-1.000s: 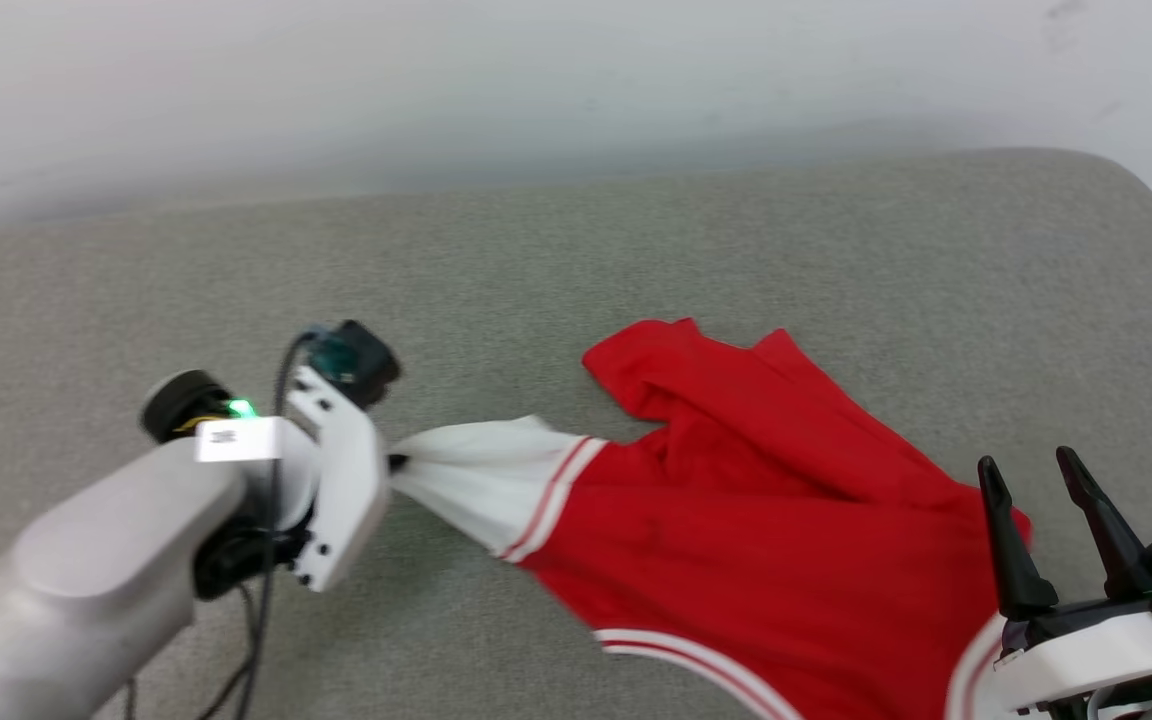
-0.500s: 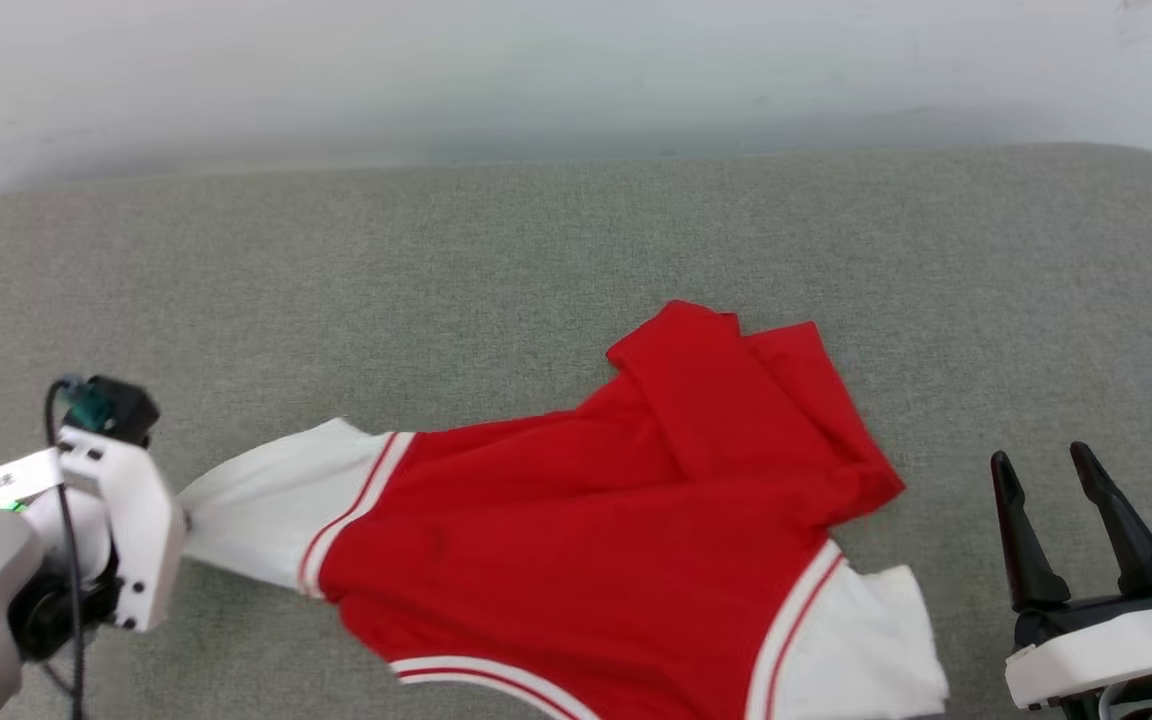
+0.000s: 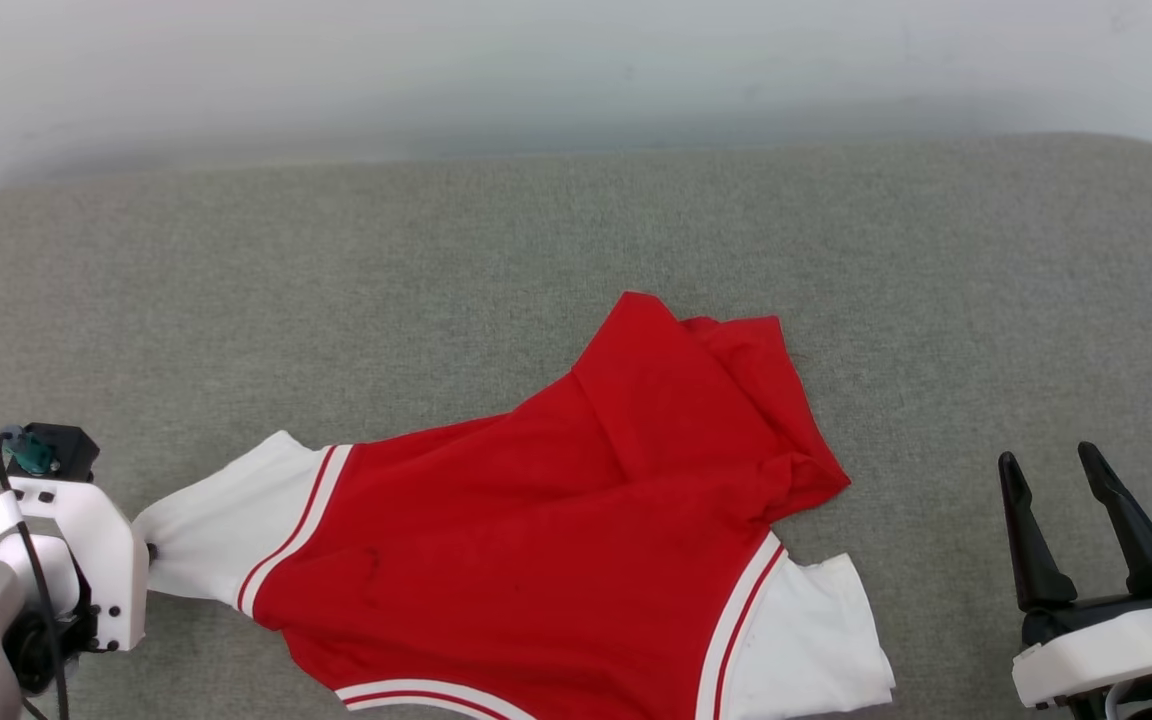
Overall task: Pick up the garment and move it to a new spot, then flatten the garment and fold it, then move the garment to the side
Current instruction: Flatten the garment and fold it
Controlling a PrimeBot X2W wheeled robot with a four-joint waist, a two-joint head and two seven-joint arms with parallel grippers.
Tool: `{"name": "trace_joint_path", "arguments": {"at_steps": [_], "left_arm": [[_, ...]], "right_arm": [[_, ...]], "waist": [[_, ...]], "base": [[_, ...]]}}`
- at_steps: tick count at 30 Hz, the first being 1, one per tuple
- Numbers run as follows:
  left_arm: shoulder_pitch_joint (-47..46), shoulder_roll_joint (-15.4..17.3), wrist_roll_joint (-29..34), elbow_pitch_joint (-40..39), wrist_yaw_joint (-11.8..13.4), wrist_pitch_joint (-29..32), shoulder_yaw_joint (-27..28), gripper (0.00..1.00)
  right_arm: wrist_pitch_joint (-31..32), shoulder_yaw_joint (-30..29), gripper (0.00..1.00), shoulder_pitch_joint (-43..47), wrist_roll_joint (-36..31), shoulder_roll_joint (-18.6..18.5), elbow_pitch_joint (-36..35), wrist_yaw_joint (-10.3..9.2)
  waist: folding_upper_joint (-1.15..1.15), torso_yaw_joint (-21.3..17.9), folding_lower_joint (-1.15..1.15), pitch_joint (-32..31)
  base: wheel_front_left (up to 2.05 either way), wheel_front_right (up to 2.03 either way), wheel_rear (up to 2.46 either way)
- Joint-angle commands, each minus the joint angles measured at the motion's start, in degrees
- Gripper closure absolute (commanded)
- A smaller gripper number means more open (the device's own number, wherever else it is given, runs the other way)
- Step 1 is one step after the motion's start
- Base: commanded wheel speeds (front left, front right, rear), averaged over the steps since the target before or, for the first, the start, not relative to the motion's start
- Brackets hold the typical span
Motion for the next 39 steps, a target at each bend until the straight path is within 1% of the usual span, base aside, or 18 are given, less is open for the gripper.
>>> {"name": "trace_joint_path", "arguments": {"at_steps": [1,3,5,8,12,14,17,20,23,27,30,33,35,36,39], "left_arm": [[0.7,-1.2,0.6,0.8,-0.1,-1.2,-0.2,0.00],[0.2,-1.8,1.4,1.4,-0.7,-4.3,0.1,0.00],[-0.5,-1.9,2.6,1.7,-0.7,-7.9,0.4,0.00],[-0.7,-2.1,4.0,0.9,0.4,-14.9,1.6,0.00],[1.4,-2.6,5.9,-1.6,3.0,-23.3,2.4,0.00],[2.3,-2.6,6.5,-3.2,4.9,-26.7,3.0,0.00],[4.0,-2.7,7.5,-6.6,8.3,-30.5,4.0,0.00],[5.9,-2.4,8.9,-10.7,12.3,-32.4,5.7,0.00],[7.9,-2.3,11.9,-16.1,16.3,-33.0,8.6,0.00],[12.7,-2.9,19.0,-24.6,21.8,-33.1,16.4,0.00],[17.7,-4.3,24.7,-30.2,25.1,-33.1,22.5,0.00],[22.7,-6.0,30.2,-35.0,27.4,-33.1,28.1,0.00],[25.8,-7.6,33.6,-37.4,28.2,-33.1,31.3,0.00],[27.1,-8.6,35.2,-38.5,28.3,-33.0,32.9,0.00],[30.2,-11.5,39.7,-40.5,27.7,-33.0,36.6,0.00]], "right_arm": [[-0.1,0.1,0.00,-0.2,-0.1,-0.4,0.0,-0.06],[-0.1,0.3,0.00,0.4,0.0,-0.7,-0.4,-0.06],[-0.1,0.5,0.00,0.9,0.4,-1.1,-1.0,-0.06],[0.5,0.4,0.00,1.2,0.6,-2.1,-2.7,-0.06],[2.4,0.5,0.00,0.8,0.7,-3.7,-5.8,-0.06],[3.8,1.0,0.00,0.1,1.0,-4.8,-7.6,-0.06],[7.3,2.9,0.00,-1.0,2.0,-7.1,-10.3,-0.06],[12.0,5.8,0.00,-2.5,3.2,-10.2,-13.3,-0.06],[17.1,9.3,0.00,-4.8,4.8,-13.6,-15.8,-0.06],[24.5,16.2,0.00,-8.2,7.7,-18.3,-17.4,-0.06],[29.9,22.1,0.00,-11.1,10.1,-22.0,-17.6,-0.06],[36.4,28.3,0.00,-14.2,13.3,-25.9,-16.8,-0.07],[40.5,31.9,0.00,-16.3,15.5,-28.0,-15.9,-0.07],[42.4,33.7,0.00,-17.4,16.4,-29.0,-15.3,-0.07],[45.6,38.0,0.00,-21.2,18.7,-30.9,-12.8,-0.07]], "waist": [[0.00,0.3,0.00,-0.9],[0.00,0.6,0.00,-1.9],[0.00,1.1,0.00,-3.0],[0.00,1.8,0.00,-4.7],[0.00,3.1,0.00,-6.3],[0.00,3.8,0.00,-6.9],[0.00,4.8,0.00,-7.6],[0.00,5.7,0.00,-7.9],[0.00,6.7,0.00,-8.0],[0.00,7.8,0.00,-7.6],[0.00,8.5,0.00,-7.2],[0.00,9.2,0.00,-6.4],[0.00,9.6,0.00,-5.8],[0.00,9.9,0.00,-5.4],[0.00,10.7,0.00,-4.0]], "base": [[0.00,0.00,0.00],[0.00,0.00,0.00],[0.00,0.00,0.00],[0.00,0.00,0.00],[0.00,0.00,0.00],[0.00,0.00,0.00],[0.00,0.00,0.00],[0.00,0.00,0.00],[0.00,0.00,0.00],[0.00,0.00,0.00],[0.00,0.00,0.00],[0.00,0.00,0.00],[0.00,0.00,0.00],[0.00,0.00,0.00],[0.00,0.00,0.00]]}}
